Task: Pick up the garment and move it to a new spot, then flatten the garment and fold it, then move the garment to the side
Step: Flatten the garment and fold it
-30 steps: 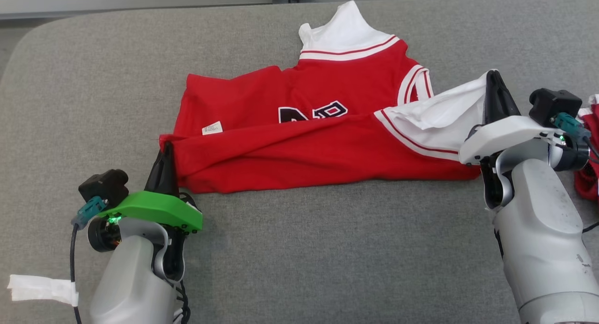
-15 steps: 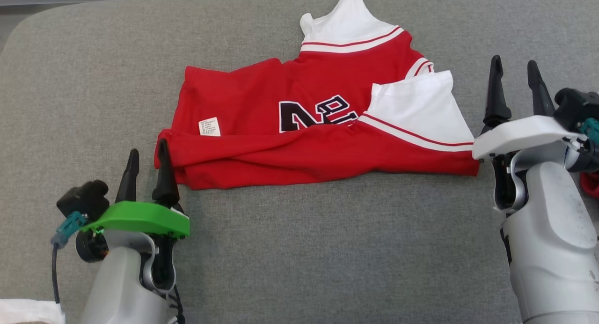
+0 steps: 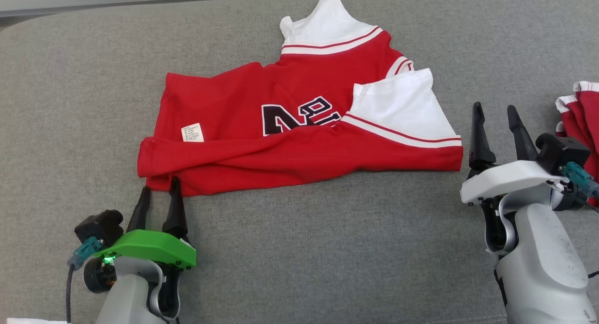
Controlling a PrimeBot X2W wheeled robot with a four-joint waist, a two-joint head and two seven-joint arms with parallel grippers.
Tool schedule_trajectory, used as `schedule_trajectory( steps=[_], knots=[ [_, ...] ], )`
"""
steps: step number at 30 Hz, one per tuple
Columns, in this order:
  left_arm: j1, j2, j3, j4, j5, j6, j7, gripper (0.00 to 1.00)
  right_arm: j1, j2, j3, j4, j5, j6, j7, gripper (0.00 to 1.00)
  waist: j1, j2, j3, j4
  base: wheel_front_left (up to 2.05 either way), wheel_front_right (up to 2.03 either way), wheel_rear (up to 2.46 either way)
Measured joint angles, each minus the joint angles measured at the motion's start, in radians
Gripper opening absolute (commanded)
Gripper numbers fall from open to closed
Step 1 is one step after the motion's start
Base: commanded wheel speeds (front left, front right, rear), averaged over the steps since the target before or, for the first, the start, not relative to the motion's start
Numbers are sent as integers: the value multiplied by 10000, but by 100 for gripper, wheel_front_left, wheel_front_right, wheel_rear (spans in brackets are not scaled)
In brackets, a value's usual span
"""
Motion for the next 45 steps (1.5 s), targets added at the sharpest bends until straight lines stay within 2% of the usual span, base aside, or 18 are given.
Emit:
schedule_trajectory(
  steps=[4, 12, 13, 14, 15, 17, 18, 19, 24, 27, 28, 39, 45],
  knots=[
    [-89, 8, 364, -15, 263, 0, 0, 100, 3, 0, 96, 21, 86, 0, 0, 100, 0, 0, 82, -110, 0, 0, 0],
    [-308, 10, 192, 259, 675, 0, -10, 100, 35, -4, 408, 660, -13, 0, 0, 100, 0, 0, 203, -142, 0, 0, 0],
    [-366, 21, 79, 347, 675, 0, -12, 87, 35, 2, 460, 805, -15, 0, 2, 100, 0, 0, 225, -139, 0, 0, 0],
    [-426, 21, 8, 418, 667, 0, -13, 67, 35, 0, 512, 915, -13, 0, 0, 100, 0, 0, 245, -131, 0, 0, 0],
    [-463, 25, -82, 445, 631, 0, -15, 59, 34, -6, 585, 1003, -13, 0, 0, 100, 0, 0, 259, -120, 0, 0, 0],
    [-549, 38, -378, 516, 539, 0, -19, 29, 34, -4, 767, 1267, -2, 0, 0, 100, 0, 0, 294, -86, 0, 0, 0],
    [-568, 42, -499, 527, 493, 0, -21, 9, 34, -6, 894, 1452, 2, 0, 2, 100, 0, 0, 306, -63, 0, 0, 0],
    [-569, 44, -591, 539, 435, 0, -25, 0, 37, 0, 988, 1590, 38, 0, 0, 100, 0, 0, 314, -44, 0, 0, 0],
    [-560, 38, -821, 579, 201, 0, -25, 0, 12, -6, 1264, 2159, 159, 0, -33, 100, 0, 0, 338, 52, 0, 0, 0],
    [-546, 38, -819, 533, 201, 0, -23, 0, -58, -13, 1298, 2362, 186, 0, -38, 5, 0, 0, 340, 96, 0, 0, 0],
    [-532, 38, -800, 504, 199, 0, -17, 0, -83, -8, 1327, 2397, 194, 2, -44, 0, 0, 0, 339, 112, 0, 0, 0],
    [-134, 8, -602, -374, 84, 0, -2, 0, -95, 19, 965, 1856, 508, 4, -15, 0, 0, 0, 152, 222, 0, 0, 0],
    [351, -4, -420, -1220, 82, 0, -2, 0, -105, 23, 531, 1722, 520, 4, -13, 0, 0, 0, -399, 314, 0, 0, 0]
  ],
)
